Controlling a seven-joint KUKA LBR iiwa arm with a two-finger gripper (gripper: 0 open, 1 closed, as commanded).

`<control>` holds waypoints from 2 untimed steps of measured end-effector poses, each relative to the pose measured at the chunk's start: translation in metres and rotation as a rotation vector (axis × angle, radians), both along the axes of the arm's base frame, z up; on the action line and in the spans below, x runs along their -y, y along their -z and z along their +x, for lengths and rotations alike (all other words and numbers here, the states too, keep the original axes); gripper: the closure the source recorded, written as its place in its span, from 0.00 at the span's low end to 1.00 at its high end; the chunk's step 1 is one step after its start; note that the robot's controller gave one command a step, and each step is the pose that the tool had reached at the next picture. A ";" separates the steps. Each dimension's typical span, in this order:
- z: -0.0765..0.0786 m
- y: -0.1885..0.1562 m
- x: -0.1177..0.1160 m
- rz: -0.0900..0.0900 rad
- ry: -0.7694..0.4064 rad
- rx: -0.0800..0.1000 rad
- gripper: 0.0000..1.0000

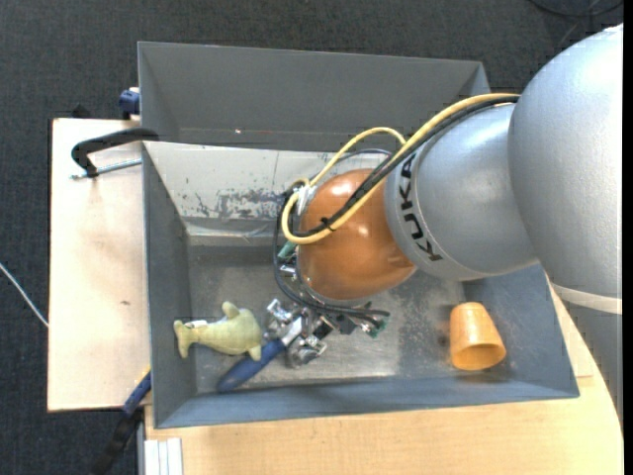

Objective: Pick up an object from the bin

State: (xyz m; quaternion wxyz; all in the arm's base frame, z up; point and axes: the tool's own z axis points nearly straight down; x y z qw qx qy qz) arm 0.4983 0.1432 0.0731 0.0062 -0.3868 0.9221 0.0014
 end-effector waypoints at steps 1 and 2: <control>0.001 -0.011 -0.001 -0.004 0.002 -0.004 1.00; 0.003 -0.083 -0.003 -0.002 0.003 0.001 1.00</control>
Offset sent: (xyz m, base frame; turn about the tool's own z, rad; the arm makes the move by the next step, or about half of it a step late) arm 0.0000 0.0001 0.0104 0.0000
